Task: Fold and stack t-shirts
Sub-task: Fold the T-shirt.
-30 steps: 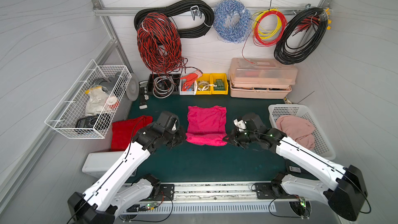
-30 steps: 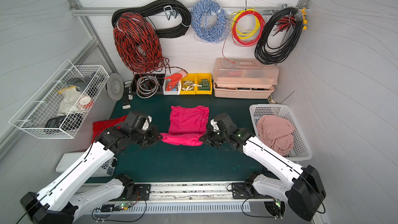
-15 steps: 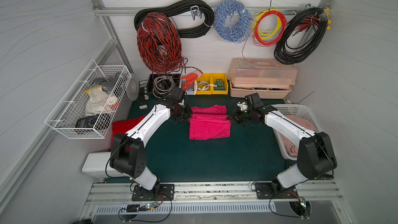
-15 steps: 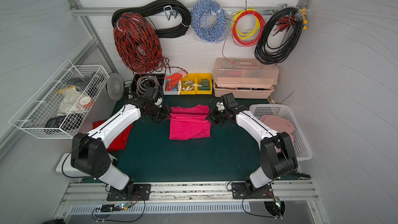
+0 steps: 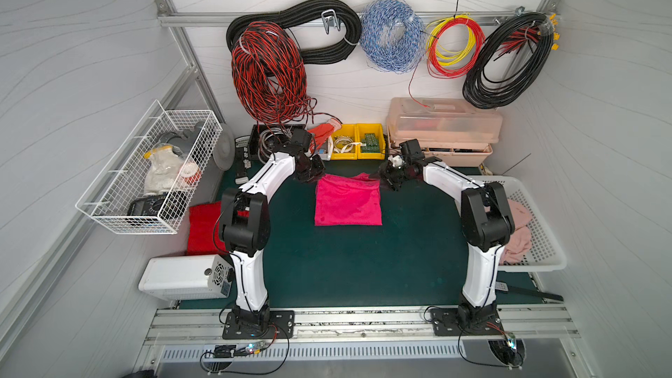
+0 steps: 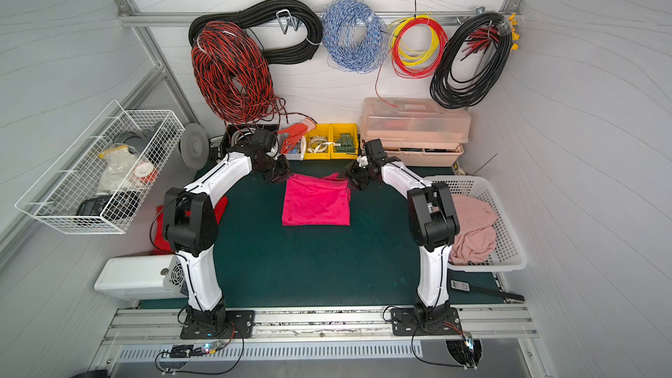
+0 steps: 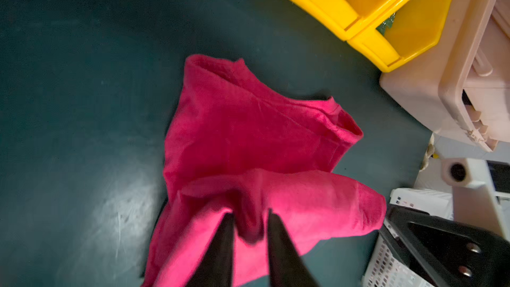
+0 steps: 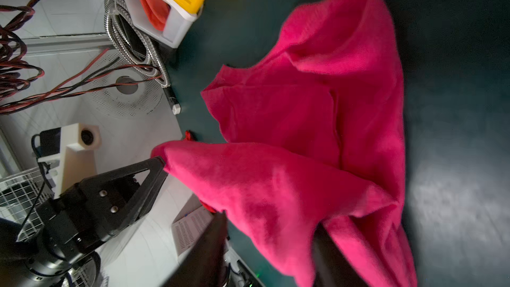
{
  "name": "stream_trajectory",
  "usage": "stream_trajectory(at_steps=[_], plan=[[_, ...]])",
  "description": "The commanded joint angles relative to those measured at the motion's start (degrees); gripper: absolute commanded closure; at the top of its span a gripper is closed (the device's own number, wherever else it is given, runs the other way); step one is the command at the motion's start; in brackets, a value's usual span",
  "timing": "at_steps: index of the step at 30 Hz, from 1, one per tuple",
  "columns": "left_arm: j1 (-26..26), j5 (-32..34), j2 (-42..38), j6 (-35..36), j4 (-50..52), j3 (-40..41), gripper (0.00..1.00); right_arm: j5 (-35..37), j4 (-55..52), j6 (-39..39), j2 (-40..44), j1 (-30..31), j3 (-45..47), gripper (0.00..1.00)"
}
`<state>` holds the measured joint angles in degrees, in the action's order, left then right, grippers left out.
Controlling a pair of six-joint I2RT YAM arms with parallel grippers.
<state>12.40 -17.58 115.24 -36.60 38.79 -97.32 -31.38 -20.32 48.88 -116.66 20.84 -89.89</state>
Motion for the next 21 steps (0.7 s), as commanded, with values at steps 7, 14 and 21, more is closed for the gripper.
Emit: stream_trajectory(at_steps=[7, 14, 21], plan=[[-3.9, 2.6, 0.6, 1.6, -10.0, -6.9, 0.49, 8.7, -1.6, -8.4, -3.2, -1.8, -13.4, 0.24], [-3.8, -16.8, -4.0, -4.3, -17.3, 4.3, 0.90, 1.0, 5.8, -1.9, 1.1, -0.7, -2.5, 0.61], [-2.8, -30.8, 0.3, -16.5, -32.8, 13.6, 1.00, -6.5, 18.5, 8.5, -1.5, 3.1, 6.2, 1.00]])
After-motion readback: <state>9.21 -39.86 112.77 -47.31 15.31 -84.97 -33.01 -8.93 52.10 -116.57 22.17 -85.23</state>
